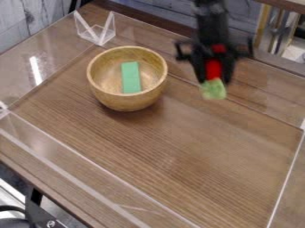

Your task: Move the red fruit to the left

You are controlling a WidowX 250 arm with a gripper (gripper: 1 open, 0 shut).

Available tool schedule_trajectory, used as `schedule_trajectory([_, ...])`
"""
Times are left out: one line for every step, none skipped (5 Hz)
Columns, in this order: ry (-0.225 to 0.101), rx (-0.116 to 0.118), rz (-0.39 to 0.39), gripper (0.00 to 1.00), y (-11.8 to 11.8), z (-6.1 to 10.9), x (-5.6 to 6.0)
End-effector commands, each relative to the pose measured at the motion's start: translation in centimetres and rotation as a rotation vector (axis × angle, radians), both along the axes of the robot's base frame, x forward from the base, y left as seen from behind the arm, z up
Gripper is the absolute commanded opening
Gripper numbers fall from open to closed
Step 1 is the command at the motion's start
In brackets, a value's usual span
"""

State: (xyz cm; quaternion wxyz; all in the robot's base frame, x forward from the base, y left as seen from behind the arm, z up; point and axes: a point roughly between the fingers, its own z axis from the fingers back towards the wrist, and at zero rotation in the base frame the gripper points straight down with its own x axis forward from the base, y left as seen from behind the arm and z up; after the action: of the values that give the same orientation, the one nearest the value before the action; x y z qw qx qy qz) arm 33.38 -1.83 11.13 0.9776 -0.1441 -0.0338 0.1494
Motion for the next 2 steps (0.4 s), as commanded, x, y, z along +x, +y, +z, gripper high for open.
schedule_trajectory([-0.065,-0.005,-0.051,0.0,-0.07,2.92,0.69])
schedule_trajectory([-0.069,-0.003,-0.091,0.0,-0.64,3.16,0.77])
